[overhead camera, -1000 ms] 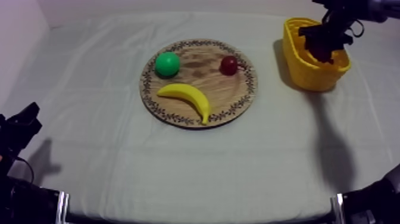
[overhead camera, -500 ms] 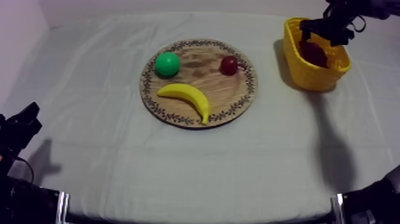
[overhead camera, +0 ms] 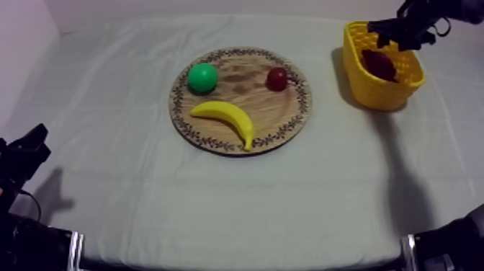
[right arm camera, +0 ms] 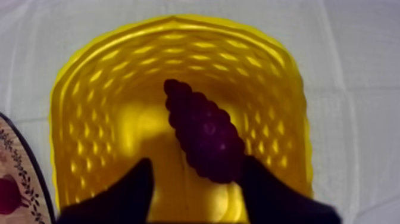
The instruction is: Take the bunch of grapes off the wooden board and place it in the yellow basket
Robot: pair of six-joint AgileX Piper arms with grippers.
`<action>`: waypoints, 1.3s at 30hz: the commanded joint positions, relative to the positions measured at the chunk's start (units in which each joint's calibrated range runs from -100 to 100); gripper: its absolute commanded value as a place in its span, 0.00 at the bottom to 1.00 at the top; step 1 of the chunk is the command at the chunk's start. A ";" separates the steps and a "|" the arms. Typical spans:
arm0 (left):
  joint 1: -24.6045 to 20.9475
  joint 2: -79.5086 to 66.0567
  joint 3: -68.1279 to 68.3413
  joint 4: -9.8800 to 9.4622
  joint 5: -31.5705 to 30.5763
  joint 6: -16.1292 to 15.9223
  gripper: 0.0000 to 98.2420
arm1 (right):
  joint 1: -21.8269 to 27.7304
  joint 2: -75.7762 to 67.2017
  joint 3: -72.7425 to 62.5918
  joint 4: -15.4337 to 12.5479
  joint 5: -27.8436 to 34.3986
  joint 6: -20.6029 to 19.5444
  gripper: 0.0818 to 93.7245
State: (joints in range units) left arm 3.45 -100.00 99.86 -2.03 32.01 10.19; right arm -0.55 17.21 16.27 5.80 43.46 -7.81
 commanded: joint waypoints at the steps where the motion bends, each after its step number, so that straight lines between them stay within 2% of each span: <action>1: -0.01 0.00 0.02 0.01 0.00 -0.01 0.00 | 0.12 -1.08 1.49 0.15 -0.88 0.23 0.28; 6: -0.01 0.00 0.02 0.01 0.00 -0.01 0.00 | 0.52 -5.07 5.81 -0.77 -2.33 1.55 0.11; 11: -0.01 0.00 0.02 0.01 0.00 -0.01 0.00 | 0.97 -11.41 11.40 -2.25 -3.07 2.90 0.05; 17: -0.01 0.00 0.02 0.01 0.00 -0.01 0.00 | 1.03 -22.17 21.00 -3.38 -4.82 4.02 0.03; 27: -0.01 0.00 0.02 0.01 0.00 -0.01 0.00 | -0.05 -47.11 43.61 -3.27 -11.14 4.18 0.00; 34: -0.01 0.00 0.02 0.01 0.00 -0.01 0.00 | -0.36 -66.42 58.57 -5.34 -12.79 5.42 0.00; 39: -0.01 0.00 0.02 0.01 0.00 -0.01 0.00 | -1.22 -79.30 67.11 -5.67 -12.49 6.31 0.00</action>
State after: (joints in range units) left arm 3.45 -100.00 99.86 -2.03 32.01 10.19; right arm -1.63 -51.92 78.52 0.00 30.73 -1.91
